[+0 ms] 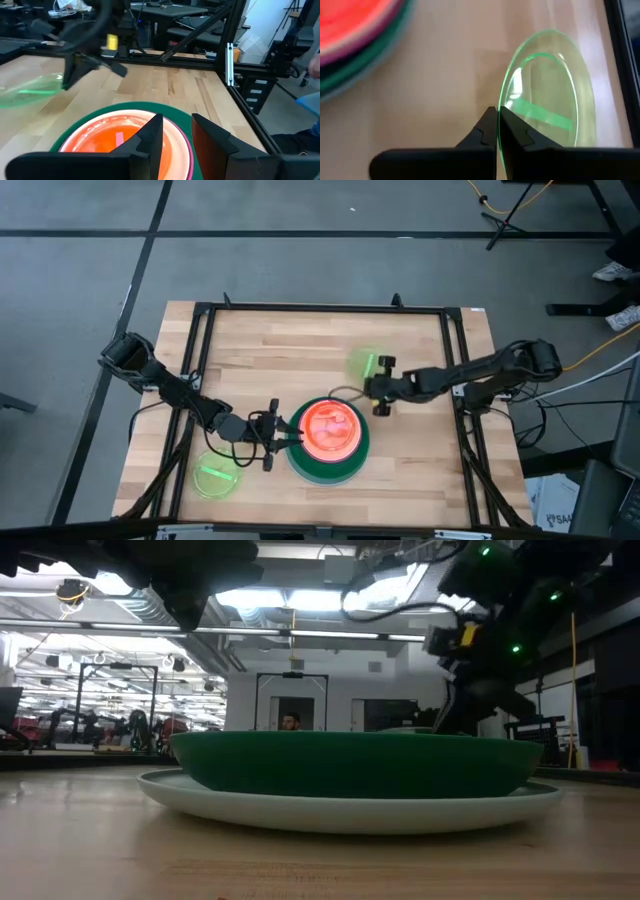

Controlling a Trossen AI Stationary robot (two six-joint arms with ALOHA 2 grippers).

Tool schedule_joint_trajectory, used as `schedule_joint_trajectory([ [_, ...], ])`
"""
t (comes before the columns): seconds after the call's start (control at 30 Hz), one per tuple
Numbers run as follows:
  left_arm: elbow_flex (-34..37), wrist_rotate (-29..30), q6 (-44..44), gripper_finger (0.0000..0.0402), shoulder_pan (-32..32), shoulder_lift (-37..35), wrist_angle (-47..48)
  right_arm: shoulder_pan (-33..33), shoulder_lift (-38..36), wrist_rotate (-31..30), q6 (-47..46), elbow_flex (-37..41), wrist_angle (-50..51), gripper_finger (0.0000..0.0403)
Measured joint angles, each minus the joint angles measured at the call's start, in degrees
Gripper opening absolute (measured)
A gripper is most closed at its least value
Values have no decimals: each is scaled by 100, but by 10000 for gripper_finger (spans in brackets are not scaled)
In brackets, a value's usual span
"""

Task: Stack plastic plates
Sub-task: Stack the top green plate on top of the orange plate

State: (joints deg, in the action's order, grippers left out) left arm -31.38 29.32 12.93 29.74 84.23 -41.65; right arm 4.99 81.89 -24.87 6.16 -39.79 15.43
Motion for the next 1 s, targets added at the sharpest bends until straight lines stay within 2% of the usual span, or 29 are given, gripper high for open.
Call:
schedule_joint_trajectory([
  [0.53, 0, 7, 0, 95, 1, 0, 0, 1394, -1, 32, 1757, 0, -1221, 5],
  [0.73, 0, 7, 0, 95, 2, 0, 0, 1718, 0, 796, 2543, 0, -1506, 5],
  [1.0, 0, 15, 0, 95, 1, 0, 0, 1788, 62, 1590, 2628, -2, -1996, 5],
])
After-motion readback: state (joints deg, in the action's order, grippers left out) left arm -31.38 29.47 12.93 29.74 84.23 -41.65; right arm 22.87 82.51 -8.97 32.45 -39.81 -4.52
